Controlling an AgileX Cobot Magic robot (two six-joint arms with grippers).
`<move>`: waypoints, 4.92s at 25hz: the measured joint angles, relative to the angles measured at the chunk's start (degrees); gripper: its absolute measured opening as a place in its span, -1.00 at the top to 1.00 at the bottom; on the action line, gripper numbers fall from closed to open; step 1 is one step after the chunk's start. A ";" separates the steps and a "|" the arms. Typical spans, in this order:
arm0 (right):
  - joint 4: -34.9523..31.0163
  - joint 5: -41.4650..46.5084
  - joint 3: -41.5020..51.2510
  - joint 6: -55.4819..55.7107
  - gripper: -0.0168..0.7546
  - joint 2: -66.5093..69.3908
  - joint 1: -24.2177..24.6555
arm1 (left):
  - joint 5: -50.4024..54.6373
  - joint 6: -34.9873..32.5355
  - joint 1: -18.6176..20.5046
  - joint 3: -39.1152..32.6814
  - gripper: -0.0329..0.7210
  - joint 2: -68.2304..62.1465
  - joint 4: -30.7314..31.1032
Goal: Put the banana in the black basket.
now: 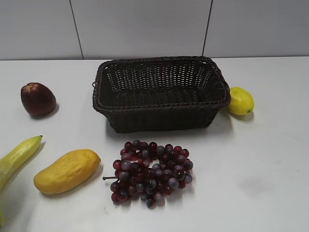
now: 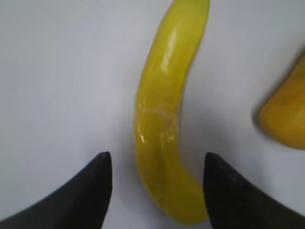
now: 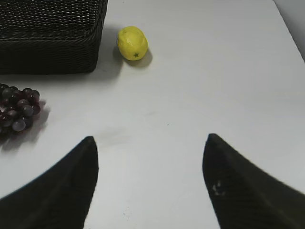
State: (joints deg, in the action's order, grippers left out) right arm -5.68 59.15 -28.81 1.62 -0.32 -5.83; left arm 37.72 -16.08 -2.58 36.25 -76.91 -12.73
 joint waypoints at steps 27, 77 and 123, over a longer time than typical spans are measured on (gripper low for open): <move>0.00 0.00 0.00 0.00 -0.39 0.00 0.00 | -5.84 -0.42 -2.69 5.53 -0.15 -21.30 4.52; 0.00 0.00 0.00 0.00 -0.39 0.00 0.00 | -25.53 -4.46 -33.59 46.36 -0.89 -37.37 -1.71; -0.05 0.00 0.00 0.00 -0.39 0.00 0.00 | 31.58 13.57 -5.95 22.51 -0.66 -1.51 5.02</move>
State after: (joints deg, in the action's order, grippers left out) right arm -5.73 59.15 -28.81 1.62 -0.32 -5.83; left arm 69.30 -2.51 -8.53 58.76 -78.43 -7.71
